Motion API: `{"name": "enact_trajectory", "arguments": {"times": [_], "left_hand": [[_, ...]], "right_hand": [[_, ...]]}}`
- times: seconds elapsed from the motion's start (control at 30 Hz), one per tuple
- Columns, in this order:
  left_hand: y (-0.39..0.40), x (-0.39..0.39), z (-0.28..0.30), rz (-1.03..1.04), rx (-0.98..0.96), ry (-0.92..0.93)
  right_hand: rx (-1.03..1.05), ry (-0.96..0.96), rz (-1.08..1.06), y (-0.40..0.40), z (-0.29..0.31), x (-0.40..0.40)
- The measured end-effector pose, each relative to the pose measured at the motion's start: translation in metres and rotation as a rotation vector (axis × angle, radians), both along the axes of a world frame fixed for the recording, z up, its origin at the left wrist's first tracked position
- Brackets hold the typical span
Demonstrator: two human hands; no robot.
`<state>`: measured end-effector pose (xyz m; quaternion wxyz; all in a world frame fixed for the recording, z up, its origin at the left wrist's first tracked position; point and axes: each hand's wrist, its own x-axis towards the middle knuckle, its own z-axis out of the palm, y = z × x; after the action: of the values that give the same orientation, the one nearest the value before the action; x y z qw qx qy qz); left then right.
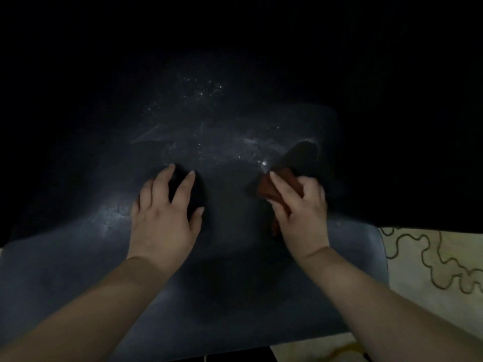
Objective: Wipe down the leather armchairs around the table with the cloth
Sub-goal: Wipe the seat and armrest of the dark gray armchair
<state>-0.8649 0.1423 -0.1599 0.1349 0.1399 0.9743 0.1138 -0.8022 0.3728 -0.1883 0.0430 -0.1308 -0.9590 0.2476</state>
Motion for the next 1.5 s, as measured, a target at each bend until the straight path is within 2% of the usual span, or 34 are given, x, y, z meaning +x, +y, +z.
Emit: {"name": "enact_trajectory", "arguments": {"times": [0.07,0.17,0.23,0.43,0.63,0.67,0.8,0.83,0.87,0.97,1.03,1.13,1.23,1.3,1.37,1.43,1.5], "left_hand": [[0.002,0.002,0.001,-0.022,0.008,0.013],[0.000,0.004,0.000,-0.050,-0.001,0.028],[-0.002,0.005,-0.001,-0.070,-0.017,0.027],[-0.002,0.007,-0.003,-0.081,-0.018,0.033],[-0.005,0.005,-0.008,-0.091,-0.006,0.085],[-0.006,0.005,-0.009,-0.090,-0.007,0.087],[-0.005,0.005,-0.008,-0.083,-0.001,0.073],[-0.005,0.005,-0.007,-0.077,0.003,0.064],[-0.005,0.005,-0.006,-0.071,0.006,0.051],[-0.009,0.000,-0.005,-0.043,0.017,0.047],[-0.013,-0.005,-0.006,-0.005,0.027,0.063],[-0.019,-0.013,-0.008,0.024,0.034,0.093],[-0.022,-0.016,-0.010,0.029,0.038,0.099],[-0.026,-0.017,-0.011,0.039,0.039,0.105],[-0.032,-0.017,-0.011,0.054,0.042,0.108],[-0.041,-0.017,-0.011,0.064,0.034,0.113],[-0.047,-0.017,-0.012,0.078,0.023,0.107]], "right_hand": [[-0.014,-0.011,-0.103,0.025,-0.002,-0.015],[-0.030,0.007,-0.436,0.066,-0.008,-0.055],[-0.075,0.002,-0.524,0.069,-0.009,-0.064],[-0.129,0.029,-0.227,0.022,-0.004,-0.005],[-0.124,0.027,-0.522,0.043,-0.010,-0.083],[-0.118,0.043,-0.480,0.037,-0.009,-0.090],[-0.068,0.026,-0.052,0.002,0.001,-0.052],[-0.067,0.008,-0.032,0.004,0.001,-0.041],[-0.072,0.012,-0.081,0.011,0.000,-0.038],[-0.118,0.022,-0.454,0.038,-0.005,-0.072],[-0.156,0.024,-0.542,0.040,-0.007,-0.099],[-0.067,0.032,-0.271,0.007,-0.002,-0.097],[-0.050,-0.007,0.039,-0.025,0.000,-0.048],[-0.033,-0.038,0.087,-0.024,0.000,-0.029],[-0.019,0.003,-0.055,-0.013,-0.002,-0.047],[-0.010,0.023,-0.298,-0.005,-0.006,-0.085],[-0.072,0.003,-0.436,-0.011,-0.007,-0.115]]}}
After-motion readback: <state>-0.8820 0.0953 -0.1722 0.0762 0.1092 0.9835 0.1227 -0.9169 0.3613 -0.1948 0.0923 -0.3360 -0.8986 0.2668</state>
